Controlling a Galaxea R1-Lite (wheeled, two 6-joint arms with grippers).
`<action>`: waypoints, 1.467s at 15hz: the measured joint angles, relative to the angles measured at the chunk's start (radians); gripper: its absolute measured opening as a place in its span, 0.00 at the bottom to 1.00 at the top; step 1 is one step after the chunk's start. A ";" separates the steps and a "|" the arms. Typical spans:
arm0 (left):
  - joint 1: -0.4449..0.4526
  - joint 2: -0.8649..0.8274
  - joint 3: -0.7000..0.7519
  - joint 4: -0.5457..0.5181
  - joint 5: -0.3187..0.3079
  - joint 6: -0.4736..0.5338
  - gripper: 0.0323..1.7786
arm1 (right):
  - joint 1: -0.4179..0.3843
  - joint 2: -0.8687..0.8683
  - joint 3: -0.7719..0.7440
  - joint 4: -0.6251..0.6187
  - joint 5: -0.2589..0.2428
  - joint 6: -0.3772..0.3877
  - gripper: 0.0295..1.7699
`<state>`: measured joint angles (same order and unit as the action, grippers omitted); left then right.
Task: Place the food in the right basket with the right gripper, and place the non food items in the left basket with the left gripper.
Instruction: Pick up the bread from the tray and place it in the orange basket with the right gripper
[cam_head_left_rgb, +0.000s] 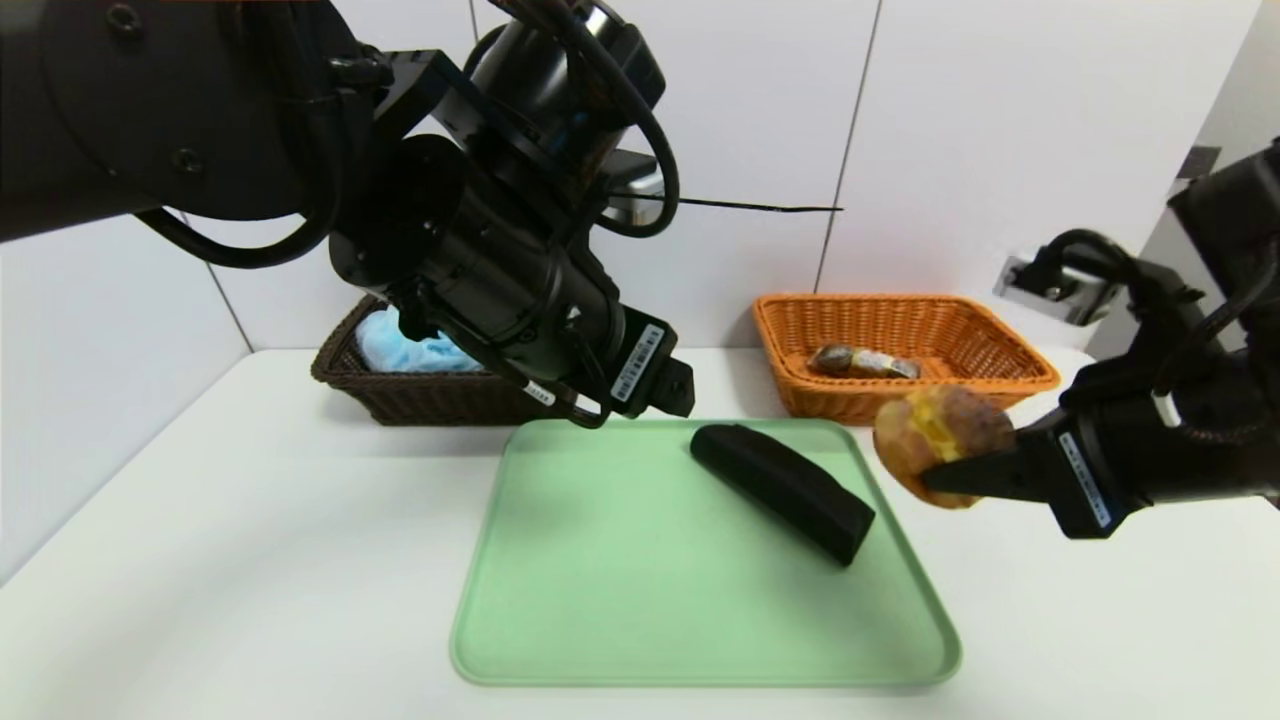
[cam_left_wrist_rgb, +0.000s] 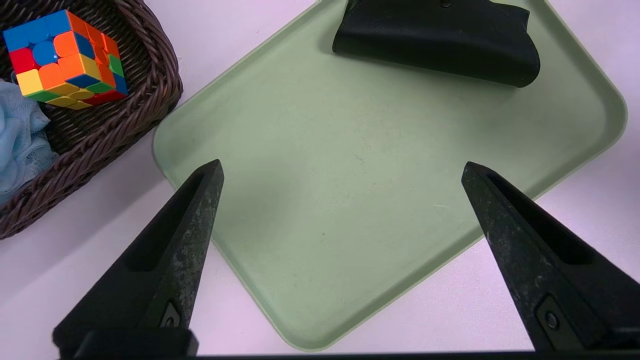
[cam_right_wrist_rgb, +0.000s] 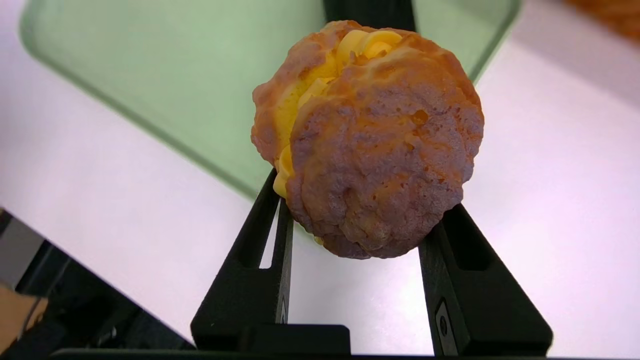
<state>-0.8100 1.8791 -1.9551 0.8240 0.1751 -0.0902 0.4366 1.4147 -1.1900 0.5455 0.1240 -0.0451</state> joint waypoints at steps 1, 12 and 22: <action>0.000 0.000 0.000 0.000 0.000 0.000 0.95 | -0.021 0.000 -0.020 -0.023 0.000 0.000 0.40; 0.000 0.000 0.001 0.000 0.000 -0.003 0.95 | -0.164 0.256 -0.036 -0.567 -0.100 -0.001 0.40; -0.001 -0.004 0.016 0.004 0.001 -0.009 0.95 | -0.314 0.533 -0.151 -0.688 -0.124 0.001 0.40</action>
<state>-0.8115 1.8751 -1.9391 0.8279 0.1764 -0.0996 0.1221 1.9479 -1.3413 -0.1428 0.0004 -0.0443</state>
